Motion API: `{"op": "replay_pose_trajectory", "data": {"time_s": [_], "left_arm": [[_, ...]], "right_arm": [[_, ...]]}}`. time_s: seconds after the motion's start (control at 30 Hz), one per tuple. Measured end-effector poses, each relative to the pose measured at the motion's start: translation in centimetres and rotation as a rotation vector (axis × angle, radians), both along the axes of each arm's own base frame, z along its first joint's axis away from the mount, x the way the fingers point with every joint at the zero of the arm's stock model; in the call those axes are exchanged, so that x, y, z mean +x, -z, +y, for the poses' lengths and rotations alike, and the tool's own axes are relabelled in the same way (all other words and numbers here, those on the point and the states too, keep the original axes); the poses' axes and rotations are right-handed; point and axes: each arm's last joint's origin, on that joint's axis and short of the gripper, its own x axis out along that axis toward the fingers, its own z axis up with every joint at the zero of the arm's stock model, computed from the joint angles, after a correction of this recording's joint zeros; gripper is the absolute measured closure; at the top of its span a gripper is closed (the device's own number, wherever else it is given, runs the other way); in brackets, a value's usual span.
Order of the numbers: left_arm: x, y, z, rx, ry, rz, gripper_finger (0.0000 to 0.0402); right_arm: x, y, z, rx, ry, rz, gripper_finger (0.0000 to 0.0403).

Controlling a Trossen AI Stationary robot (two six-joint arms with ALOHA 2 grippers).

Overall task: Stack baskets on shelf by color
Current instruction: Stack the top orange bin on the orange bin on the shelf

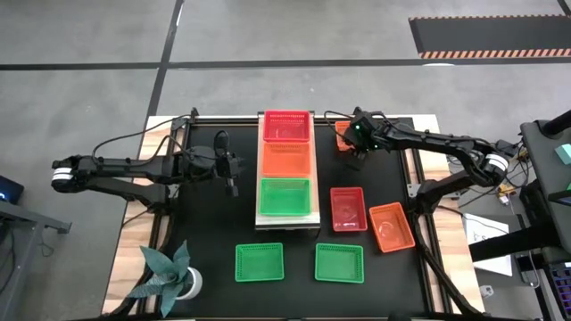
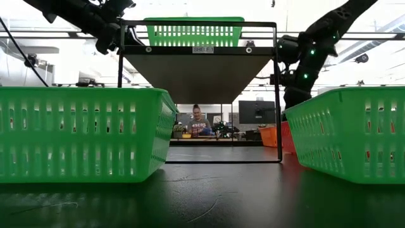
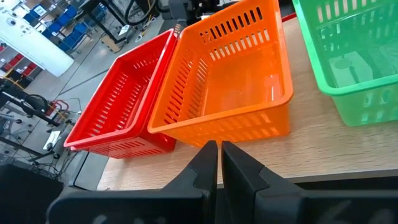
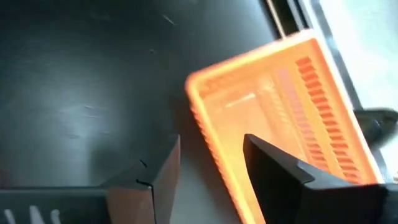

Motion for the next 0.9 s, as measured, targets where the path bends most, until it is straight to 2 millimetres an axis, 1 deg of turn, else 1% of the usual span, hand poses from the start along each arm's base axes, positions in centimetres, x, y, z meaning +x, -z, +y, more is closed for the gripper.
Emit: {"op": "replay_pose_trajectory", "data": {"time_s": [0.2, 0.47, 0.57, 0.73, 0.9], "left_arm": [[0.0, 0.0, 0.0, 0.000, 0.000, 0.000, 0.0395], [0.0, 0.0, 0.0, 0.000, 0.000, 0.000, 0.0395], [0.0, 0.0, 0.0, 0.000, 0.000, 0.000, 0.0395], [0.0, 0.0, 0.0, 0.000, 0.000, 0.000, 0.0395], [0.0, 0.0, 0.0, 0.000, 0.000, 0.000, 0.0395]], "right_arm": [[-0.7, 0.6, -0.5, -0.006, 0.036, 0.009, 0.0232], [-0.6, 0.7, -0.6, -0.003, 0.037, 0.011, 0.0241], [-0.4, 1.3, -0.8, 0.008, 0.037, 0.026, 0.0247], [0.2, 2.9, -1.3, 0.025, 0.032, 0.055, 0.0257], [0.4, 3.8, -1.4, 0.044, 0.029, 0.083, 0.0283]]}}
